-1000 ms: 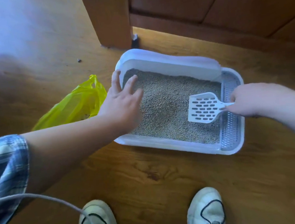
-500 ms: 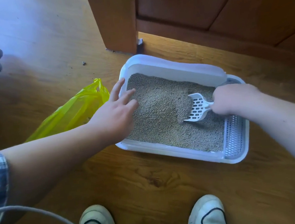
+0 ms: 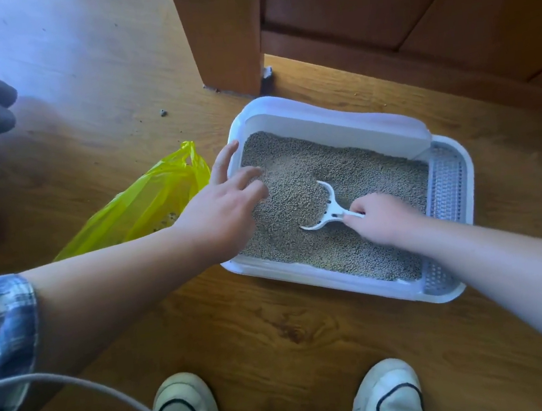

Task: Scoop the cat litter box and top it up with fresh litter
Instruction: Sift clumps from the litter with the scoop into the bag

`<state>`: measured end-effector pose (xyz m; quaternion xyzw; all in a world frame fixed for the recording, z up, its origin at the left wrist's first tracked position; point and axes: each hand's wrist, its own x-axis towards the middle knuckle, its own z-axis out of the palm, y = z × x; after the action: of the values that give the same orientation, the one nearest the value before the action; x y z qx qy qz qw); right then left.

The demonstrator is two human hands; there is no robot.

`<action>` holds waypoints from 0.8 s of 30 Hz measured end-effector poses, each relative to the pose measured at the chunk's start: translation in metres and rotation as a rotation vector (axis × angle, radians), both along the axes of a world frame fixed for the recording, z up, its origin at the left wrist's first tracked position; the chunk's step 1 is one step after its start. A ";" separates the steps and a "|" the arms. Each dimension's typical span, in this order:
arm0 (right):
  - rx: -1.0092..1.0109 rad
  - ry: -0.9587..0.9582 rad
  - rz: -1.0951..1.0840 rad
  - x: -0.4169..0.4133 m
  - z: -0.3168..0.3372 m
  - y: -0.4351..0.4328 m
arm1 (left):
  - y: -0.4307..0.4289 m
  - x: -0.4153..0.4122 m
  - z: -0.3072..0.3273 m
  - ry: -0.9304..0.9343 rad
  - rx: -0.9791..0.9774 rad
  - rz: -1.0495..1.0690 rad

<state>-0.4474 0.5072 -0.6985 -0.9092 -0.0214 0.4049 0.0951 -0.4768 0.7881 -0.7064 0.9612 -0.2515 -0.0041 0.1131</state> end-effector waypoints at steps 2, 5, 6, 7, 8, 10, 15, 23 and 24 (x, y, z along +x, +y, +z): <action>0.037 0.005 -0.041 0.001 -0.006 0.007 | 0.000 0.001 0.000 0.015 0.008 0.007; 0.111 0.026 -0.097 0.002 -0.011 0.016 | 0.000 0.000 0.001 0.036 0.013 0.020; 0.150 0.039 -0.127 0.002 -0.012 0.018 | 0.000 0.000 0.001 0.039 0.008 0.025; 0.185 0.042 -0.152 0.001 -0.014 0.019 | 0.001 0.000 0.001 0.042 0.004 0.029; 0.213 0.033 -0.166 -0.001 -0.015 0.019 | 0.001 -0.001 0.001 0.047 0.004 0.034; 0.267 0.007 -0.182 -0.005 -0.016 0.017 | 0.001 -0.002 0.002 0.059 0.003 0.039; 0.431 -0.022 -0.187 -0.012 -0.019 0.003 | 0.001 -0.001 0.002 0.043 -0.009 0.021; 0.491 -0.028 -0.148 -0.027 -0.015 -0.023 | 0.001 0.000 -0.001 0.021 -0.020 0.024; 0.486 -0.035 -0.140 -0.027 -0.015 -0.023 | 0.001 0.000 0.000 0.035 -0.013 0.031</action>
<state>-0.4744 0.4841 -0.7132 -0.8658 -0.0567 0.3643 0.3382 -0.4766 0.7888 -0.7067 0.9640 -0.2348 -0.0173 0.1239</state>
